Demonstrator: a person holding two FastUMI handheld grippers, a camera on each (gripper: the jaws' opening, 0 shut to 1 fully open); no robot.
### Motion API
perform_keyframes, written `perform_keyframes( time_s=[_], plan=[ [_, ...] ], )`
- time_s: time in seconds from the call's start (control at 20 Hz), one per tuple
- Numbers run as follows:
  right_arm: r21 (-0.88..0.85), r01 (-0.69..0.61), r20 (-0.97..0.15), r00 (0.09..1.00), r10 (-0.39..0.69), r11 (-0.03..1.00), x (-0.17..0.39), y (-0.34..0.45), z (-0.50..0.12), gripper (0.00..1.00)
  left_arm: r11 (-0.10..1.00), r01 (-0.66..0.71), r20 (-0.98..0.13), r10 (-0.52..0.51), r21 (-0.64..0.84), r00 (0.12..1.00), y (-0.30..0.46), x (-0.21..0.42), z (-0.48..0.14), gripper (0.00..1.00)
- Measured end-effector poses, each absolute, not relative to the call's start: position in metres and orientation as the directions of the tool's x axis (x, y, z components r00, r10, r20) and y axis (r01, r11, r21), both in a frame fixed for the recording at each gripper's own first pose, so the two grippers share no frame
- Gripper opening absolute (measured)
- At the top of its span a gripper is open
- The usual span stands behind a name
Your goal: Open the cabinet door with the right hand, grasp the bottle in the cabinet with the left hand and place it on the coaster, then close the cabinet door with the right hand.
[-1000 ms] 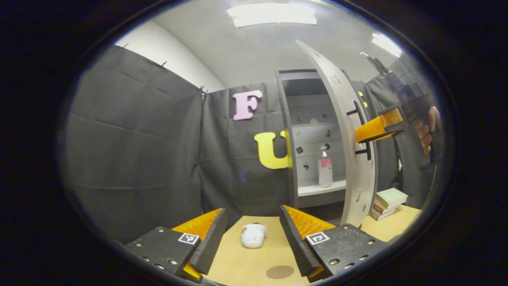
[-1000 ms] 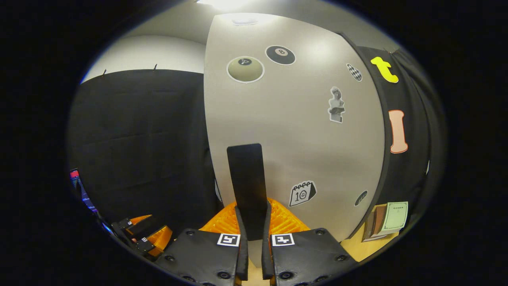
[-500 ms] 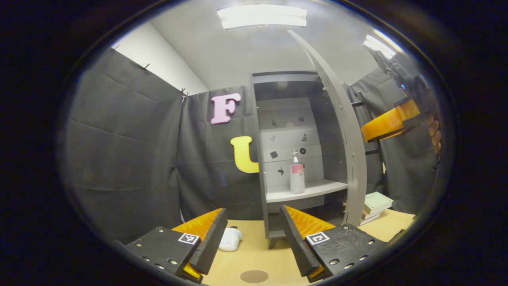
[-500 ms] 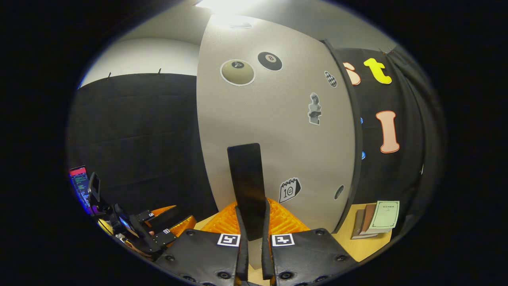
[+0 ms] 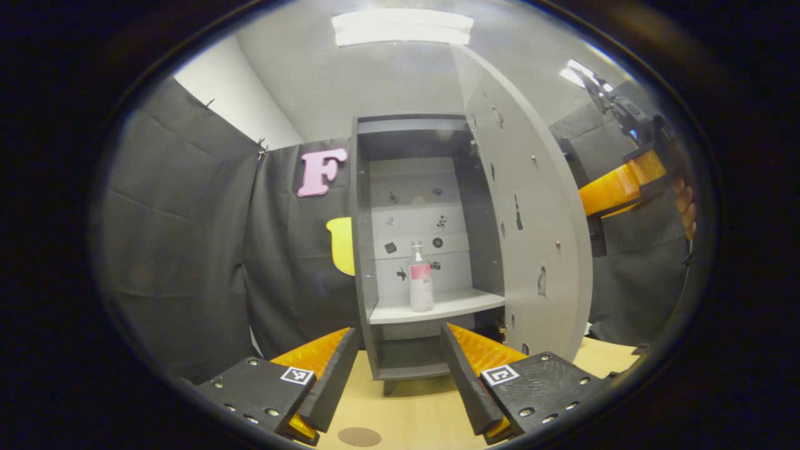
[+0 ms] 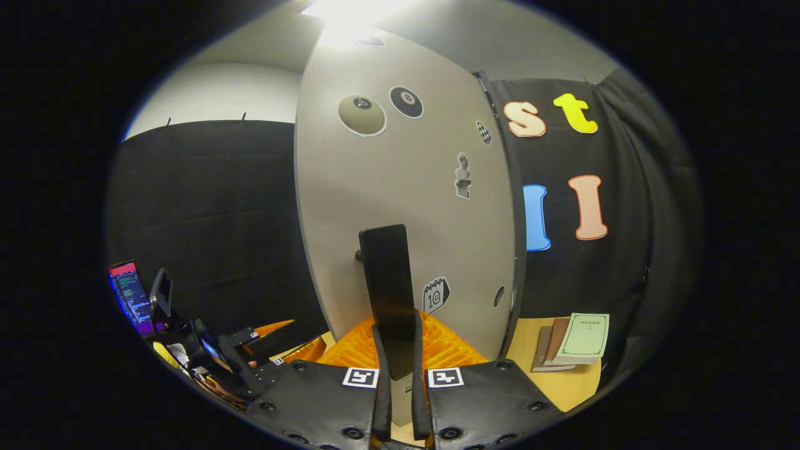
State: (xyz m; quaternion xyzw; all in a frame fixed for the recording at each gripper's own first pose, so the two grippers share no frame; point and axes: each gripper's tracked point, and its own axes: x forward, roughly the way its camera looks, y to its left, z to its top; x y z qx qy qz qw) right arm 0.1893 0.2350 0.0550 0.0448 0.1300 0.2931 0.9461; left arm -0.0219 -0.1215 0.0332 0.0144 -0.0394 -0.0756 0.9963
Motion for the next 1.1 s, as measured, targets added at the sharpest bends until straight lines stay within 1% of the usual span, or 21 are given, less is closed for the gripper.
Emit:
perform_keyframes(
  time_s=[0.15, 0.2, 0.4, 0.45, 0.55, 0.65, 0.7, 0.85, 0.9, 0.95, 1.0, 1.05, 1.1],
  plan=[
    [0.157, -0.52, -0.221, 0.81, 0.543, 0.84, 0.19, 0.227, 0.055, 0.14, 0.986, 0.163, 0.074, -0.165, 0.029, 0.984, -0.135, -0.02, 0.031, 0.82],
    [0.153, -0.511, -0.22, 0.817, 0.533, 0.846, 0.19, 0.224, 0.055, 0.14, 0.986, 0.165, 0.075, -0.167, 0.028, 0.983, -0.139, -0.018, 0.032, 0.8],
    [0.136, -0.461, -0.216, 0.85, 0.48, 0.877, 0.194, 0.211, 0.056, 0.14, 0.984, 0.172, 0.081, -0.174, 0.037, 0.981, -0.153, -0.018, 0.033, 0.8],
    [0.131, -0.447, -0.211, 0.859, 0.465, 0.885, 0.196, 0.207, 0.057, 0.1, 0.984, 0.173, 0.081, -0.176, 0.04, 0.981, -0.156, -0.017, 0.034, 0.8],
    [0.123, -0.414, -0.206, 0.878, 0.432, 0.902, 0.2, 0.201, 0.057, 0.1, 0.984, 0.175, 0.082, -0.178, 0.044, 0.981, -0.162, -0.017, 0.034, 0.8],
    [0.127, -0.383, -0.199, 0.894, 0.402, 0.915, 0.204, 0.195, 0.058, 0.17, 0.983, 0.176, 0.084, -0.179, 0.046, 0.98, -0.168, -0.02, 0.036, 0.8],
    [0.14, -0.384, -0.194, 0.893, 0.406, 0.913, 0.204, 0.197, 0.058, 0.13, 0.983, 0.175, 0.084, -0.179, 0.048, 0.98, -0.17, -0.021, 0.038, 0.8],
    [0.165, -0.418, -0.175, 0.879, 0.443, 0.893, 0.203, 0.206, 0.06, 0.14, 0.983, 0.173, 0.086, -0.177, 0.056, 0.98, -0.178, -0.022, 0.041, 0.8],
    [0.143, -0.417, -0.172, 0.882, 0.438, 0.897, 0.204, 0.203, 0.061, 0.14, 0.984, 0.169, 0.09, -0.174, 0.059, 0.981, -0.181, -0.024, 0.043, 0.82],
    [0.124, -0.414, -0.173, 0.886, 0.43, 0.902, 0.206, 0.196, 0.06, 0.13, 0.984, 0.167, 0.092, -0.172, 0.062, 0.981, -0.183, -0.027, 0.045, 0.82],
    [0.123, -0.418, -0.164, 0.886, 0.434, 0.9, 0.204, 0.192, 0.062, 0.14, 0.984, 0.164, 0.092, -0.17, 0.063, 0.981, -0.186, -0.027, 0.046, 0.8],
    [0.136, -0.431, -0.15, 0.881, 0.449, 0.892, 0.201, 0.196, 0.066, 0.13, 0.985, 0.164, 0.088, -0.169, 0.06, 0.982, -0.187, -0.024, 0.046, 0.8],
    [0.148, -0.443, -0.132, 0.877, 0.462, 0.884, 0.198, 0.199, 0.069, 0.18, 0.985, 0.165, 0.086, -0.169, 0.055, 0.982, -0.19, -0.021, 0.048, 0.8]
  ],
)
